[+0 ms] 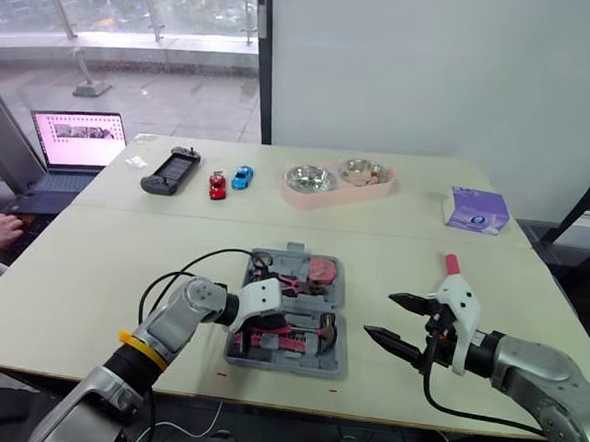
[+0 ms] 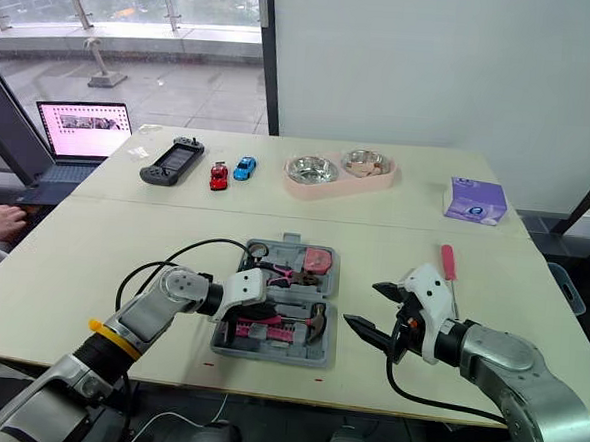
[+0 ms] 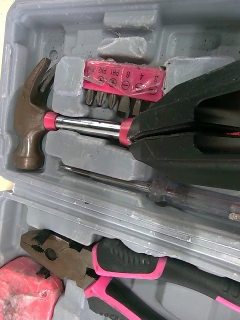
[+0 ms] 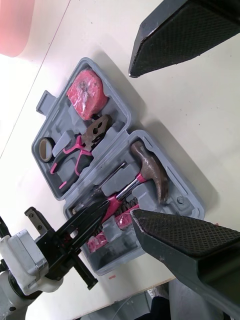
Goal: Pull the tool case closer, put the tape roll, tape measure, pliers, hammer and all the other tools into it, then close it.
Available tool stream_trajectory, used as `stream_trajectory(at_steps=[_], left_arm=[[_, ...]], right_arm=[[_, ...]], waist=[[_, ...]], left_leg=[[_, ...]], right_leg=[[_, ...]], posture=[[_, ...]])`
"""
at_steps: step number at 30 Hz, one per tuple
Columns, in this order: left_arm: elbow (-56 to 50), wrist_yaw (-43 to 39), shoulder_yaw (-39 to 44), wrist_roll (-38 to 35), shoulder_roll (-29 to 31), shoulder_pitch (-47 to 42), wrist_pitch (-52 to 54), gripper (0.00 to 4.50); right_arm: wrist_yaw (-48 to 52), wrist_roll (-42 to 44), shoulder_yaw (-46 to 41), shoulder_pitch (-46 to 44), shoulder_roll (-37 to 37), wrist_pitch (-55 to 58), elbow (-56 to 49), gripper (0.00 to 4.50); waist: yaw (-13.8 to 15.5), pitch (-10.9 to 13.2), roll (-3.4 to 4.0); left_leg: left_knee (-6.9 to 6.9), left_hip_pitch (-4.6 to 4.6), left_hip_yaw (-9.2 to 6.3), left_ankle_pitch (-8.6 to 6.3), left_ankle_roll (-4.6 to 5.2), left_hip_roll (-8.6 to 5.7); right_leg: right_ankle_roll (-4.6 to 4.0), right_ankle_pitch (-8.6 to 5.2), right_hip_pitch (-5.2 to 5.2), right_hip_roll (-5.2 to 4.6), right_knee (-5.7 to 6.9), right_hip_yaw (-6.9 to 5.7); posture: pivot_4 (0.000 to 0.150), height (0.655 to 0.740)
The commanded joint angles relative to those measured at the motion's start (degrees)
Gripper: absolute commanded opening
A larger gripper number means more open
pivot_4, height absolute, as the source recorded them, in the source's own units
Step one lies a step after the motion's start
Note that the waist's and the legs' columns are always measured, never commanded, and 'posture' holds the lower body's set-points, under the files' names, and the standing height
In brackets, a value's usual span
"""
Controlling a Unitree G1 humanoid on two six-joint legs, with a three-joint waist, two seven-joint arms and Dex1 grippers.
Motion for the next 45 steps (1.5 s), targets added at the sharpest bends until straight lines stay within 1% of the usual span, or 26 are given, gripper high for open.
stream_trajectory(at_steps=[1,2,4,5,7,8,9,10,11,13,14,17,19,21,24,25,26,28,30,33,34,39,45], left_arm=[[6.53,0.79,0.08,1.52,1.35,3.55,2.02,0.04],[5.04,0.54,1.89,-0.21,1.30,3.30,1.78,0.04],[-1.16,-0.76,6.73,-4.96,2.35,3.15,2.66,0.04],[-4.50,-1.53,9.10,-7.36,3.22,3.28,3.52,0.04],[-11.00,-2.86,13.47,-11.87,5.38,3.96,6.00,0.04],[-14.66,-3.61,16.03,-14.47,7.02,4.74,7.63,0.04],[-17.99,-4.15,18.26,-16.77,8.54,5.67,9.17,0.04],[-20.86,-4.53,20.31,-18.85,9.90,6.64,10.55,0.04],[-24.27,-4.95,23.90,-22.04,11.45,8.17,11.73,0.04],[-29.49,-4.49,31.57,-27.79,13.54,11.70,13.77,0.04],[-31.06,-4.02,34.48,-28.95,14.50,13.53,13.88,0.04],[-31.19,-5.02,40.56,-28.44,18.18,19.29,10.25,0.04],[-28.81,-5.93,43.90,-28.29,20.48,22.70,8.66,0.04],[-23.63,-7.75,47.82,-26.71,23.19,27.34,5.14,0.04],[-16.68,-7.25,51.75,-23.00,25.94,32.54,-0.46,0.04],[-14.88,-7.24,52.68,-22.47,26.53,33.76,-1.76,0.54],[-12.84,-7.79,54.27,-22.91,26.98,35.18,-2.28,0.77],[-10.15,-8.17,56.32,-23.33,27.23,37.11,-3.80,1.73],[-7.03,-8.84,57.38,-22.02,27.54,39.72,-7.43,2.78],[-4.80,-8.89,58.93,-23.93,26.39,40.63,-8.20,4.27],[-3.96,-8.62,59.07,-24.09,25.92,40.79,-8.79,4.44],[-1.18,-8.51,58.71,-24.31,24.52,41.39,-10.78,4.44],[-3.10,-8.32,57.02,-25.34,23.80,40.33,-9.15,4.44]], right_arm=[[0.67,0.58,-1.17,-1.63,-0.87,-0.64,-1.10,4.50],[0.89,0.53,-1.14,-1.92,-0.95,-0.78,-0.71,4.50],[1.48,0.32,-1.21,-2.64,-1.14,-1.28,0.39,4.50],[1.84,0.20,-1.33,-2.95,-1.24,-1.54,1.00,4.50],[2.63,0.01,-1.77,-3.47,-1.43,-2.11,2.36,4.50],[3.12,-0.01,-2.01,-3.78,-1.67,-2.44,3.28,4.50],[3.65,-0.02,-2.25,-4.00,-1.92,-2.83,4.21,4.50],[4.14,-0.04,-2.46,-4.22,-2.17,-3.21,5.06,4.50],[4.81,0.02,-2.73,-4.71,-2.49,-3.56,6.21,4.50],[6.19,0.10,-3.55,-5.50,-3.12,-4.23,8.51,4.50],[6.99,-0.22,-3.92,-5.56,-3.72,-4.74,9.59,4.50],[8.88,-0.86,-5.30,-5.09,-5.03,-6.15,12.44,4.50],[9.73,-1.27,-6.50,-4.62,-5.43,-7.37,14.58,4.50],[9.85,-2.46,-8.30,-3.83,-5.52,-9.45,17.59,4.50],[10.20,-3.92,-10.77,-2.50,-5.61,-12.54,21.74,4.50],[10.73,-4.15,-11.53,-1.93,-5.80,-13.28,22.99,4.50],[11.41,-4.69,-12.77,-1.01,-6.22,-14.57,25.35,4.50],[12.69,-5.65,-14.72,0.41,-7.00,-16.91,29.52,4.50],[13.27,-6.86,-16.62,1.65,-7.69,-19.65,34.34,4.50],[14.46,-6.93,-17.77,2.90,-7.67,-21.30,36.47,4.50],[14.79,-6.95,-17.86,3.52,-7.54,-21.53,36.60,4.50],[14.54,-8.12,-17.27,5.68,-6.53,-22.68,36.75,4.50],[14.18,-7.66,-17.15,6.50,-5.73,-21.76,34.79,4.50]], waist=[[-0.07,0.00,0.01],[-0.13,0.04,0.00],[-0.35,0.20,0.08],[-0.46,0.64,-0.27],[-0.41,1.10,-0.53],[-0.25,1.39,-0.52],[-0.03,1.50,-0.49],[0.13,1.64,-0.47],[0.25,1.75,-0.44],[0.37,1.93,-0.31],[0.38,1.97,-0.28],[0.16,2.10,-0.21],[0.12,2.18,-0.23],[0.04,2.30,-0.24],[-0.16,2.36,-0.28],[-0.21,2.38,-0.31],[-0.20,2.38,-0.31],[0.02,2.39,-0.29],[0.03,2.39,-0.30],[-0.09,2.40,-0.30],[-0.10,2.40,-0.29],[-0.29,2.43,-0.20],[-0.24,2.44,-0.21]], left_leg=[[0.00,0.00,0.00,-0.03,-0.01,0.00],[0.00,0.00,0.00,-0.04,-0.01,0.00],[0.00,-0.04,0.00,-0.04,-0.01,0.01],[-0.01,-0.10,0.00,-0.04,0.00,0.01],[-0.03,-0.36,-0.02,0.06,0.15,0.05],[-0.03,-0.57,-0.02,0.07,0.16,0.04],[0.01,-0.96,-0.04,0.10,0.17,0.03],[0.02,-1.09,-0.05,0.12,0.16,0.02],[0.02,-1.12,-0.05,0.12,0.15,0.00],[-0.06,-1.15,-0.04,0.11,0.16,-0.01],[-0.11,-1.15,-0.04,0.10,0.18,-0.01],[-0.14,-1.15,-0.03,0.07,0.23,-0.01],[-0.13,-1.13,-0.02,0.06,0.24,0.00],[-0.06,-1.13,0.01,0.06,0.24,0.00],[0.05,-1.13,0.11,0.05,0.22,0.00],[0.07,-1.13,0.12,0.05,0.22,0.00],[0.07,-1.14,0.12,0.05,0.21,0.00],[0.07,-1.15,0.13,0.04,0.20,0.00],[0.06,-1.19,0.18,0.03,0.18,0.00],[-0.04,-1.20,0.23,0.03,0.18,0.00],[-0.10,-1.21,0.23,0.03,0.18,0.03],[-0.10,-1.20,0.23,0.03,0.19,0.04],[-0.05,-1.20,0.24,0.03,0.18,0.03]], right_leg=[[0.00,0.00,-0.01,0.00,0.00,-0.01],[0.00,0.00,-0.01,0.00,0.00,-0.01],[0.00,0.00,-0.09,0.00,0.01,-0.01],[0.00,0.00,-0.05,0.01,0.07,0.00],[-0.04,0.03,-0.38,0.06,0.21,0.00],[-0.05,0.05,-0.54,0.05,0.23,0.01],[-0.11,0.13,-0.88,0.05,0.27,0.03],[-0.16,0.17,-0.99,0.06,0.28,0.02],[-0.32,0.27,-1.02,0.05,0.32,0.03],[-0.19,0.17,-0.99,0.05,0.32,0.02],[-0.11,0.11,-0.98,0.06,0.32,0.02],[-0.07,0.07,-0.98,0.06,0.33,0.00],[-0.09,0.07,-0.99,0.06,0.33,0.00],[0.02,0.00,-1.01,0.05,0.32,0.00],[-0.06,0.05,-1.03,0.01,0.17,0.01],[-0.06,0.05,-1.04,0.01,0.15,0.01],[-0.06,0.05,-1.04,0.00,0.11,0.01],[-0.07,0.06,-1.08,-0.02,-0.02,0.01],[-0.07,0.06,-1.19,-0.03,-0.10,0.01],[-0.08,0.07,-1.16,-0.04,-0.06,0.02],[-0.08,0.07,-1.14,-0.01,0.03,0.01],[-0.08,0.07,-1.22,-0.01,0.17,0.02],[-0.08,0.07,-1.20,-0.02,0.15,0.03]], posture=[[0.150,0.7400],[0.150,0.7400],[0.150,0.7400],[0.150,0.7400],[0.150,0.7400],[0.150,0.7400],[0.150,0.7400],[0.150,0.7400],[0.150,0.7400],[0.150,0.7400],[0.150,0.7400],[0.150,0.7400],[0.150,0.7400],[0.150,0.7400],[0.150,0.7400],[0.150,0.7400],[0.150,0.7400],[0.150,0.7400],[0.150,0.7400],[0.150,0.7400],[0.150,0.7400],[0.150,0.7400],[0.150,0.7400]])
